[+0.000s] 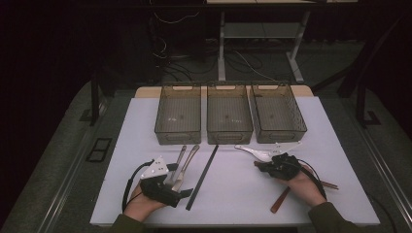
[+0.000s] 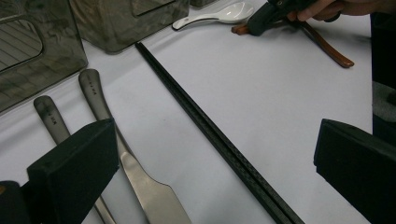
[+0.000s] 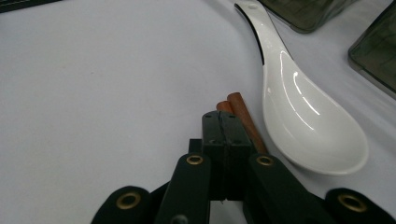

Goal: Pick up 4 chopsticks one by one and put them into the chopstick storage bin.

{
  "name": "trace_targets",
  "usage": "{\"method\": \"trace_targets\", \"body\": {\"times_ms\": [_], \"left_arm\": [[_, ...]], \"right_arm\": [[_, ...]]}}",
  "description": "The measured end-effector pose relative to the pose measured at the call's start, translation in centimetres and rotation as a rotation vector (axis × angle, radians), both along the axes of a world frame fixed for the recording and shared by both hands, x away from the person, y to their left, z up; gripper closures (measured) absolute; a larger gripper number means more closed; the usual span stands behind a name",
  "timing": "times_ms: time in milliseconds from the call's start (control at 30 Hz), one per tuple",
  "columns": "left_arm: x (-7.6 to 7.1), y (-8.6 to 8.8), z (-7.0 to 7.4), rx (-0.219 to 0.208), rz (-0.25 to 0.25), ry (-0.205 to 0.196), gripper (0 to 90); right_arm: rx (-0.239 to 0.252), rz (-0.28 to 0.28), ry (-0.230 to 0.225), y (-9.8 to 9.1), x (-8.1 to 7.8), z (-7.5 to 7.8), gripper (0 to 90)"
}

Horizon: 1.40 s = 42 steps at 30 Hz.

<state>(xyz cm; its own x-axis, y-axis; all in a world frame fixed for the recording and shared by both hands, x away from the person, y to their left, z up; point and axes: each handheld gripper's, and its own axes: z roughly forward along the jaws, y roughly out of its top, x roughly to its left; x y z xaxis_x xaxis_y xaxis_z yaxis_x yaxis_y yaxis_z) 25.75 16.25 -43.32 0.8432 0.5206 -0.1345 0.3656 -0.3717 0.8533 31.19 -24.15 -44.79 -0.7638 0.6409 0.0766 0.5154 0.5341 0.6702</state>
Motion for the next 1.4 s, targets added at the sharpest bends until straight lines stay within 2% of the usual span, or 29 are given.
{"method": "trace_targets", "body": {"times_ms": [200, 367, 500, 667, 833, 1000, 1133, 1400], "left_arm": [[0.0, 0.0, 0.0, -0.001, 0.000, -0.001, 0.0], [0.0, 0.1, 0.1, -0.002, -0.004, -0.002, 0.0], [0.1, 0.1, 0.0, -0.009, 0.000, 0.000, 0.0], [0.1, 0.0, 0.0, -0.005, -0.003, 0.004, 0.0], [0.1, -0.2, 0.0, -0.006, -0.009, 0.004, 0.0], [0.1, -0.1, 0.0, -0.003, -0.010, 0.005, 0.0], [0.0, -0.1, 0.0, -0.006, -0.009, 0.002, 0.0], [0.1, -0.2, 0.0, -0.004, -0.005, 0.002, 0.0]], "right_arm": [[-0.005, -0.006, -0.001, 0.0, 0.2, 0.1, 89.1], [0.027, 0.005, -0.007, -0.2, 0.0, 0.7, 88.9], [0.056, 0.017, -0.003, -0.5, -0.3, 1.4, 82.9], [0.111, 0.035, 0.013, -1.2, -0.7, 2.2, 70.0], [0.141, 0.060, 0.017, -1.8, -1.2, 2.8, 58.8], [0.149, 0.073, 0.015, -2.8, -1.5, 3.1, 52.0], [0.149, 0.057, 0.001, -3.5, -1.7, 3.3, 46.3], [0.164, 0.065, -0.033, -4.9, -2.3, 4.1, 42.9]]}}
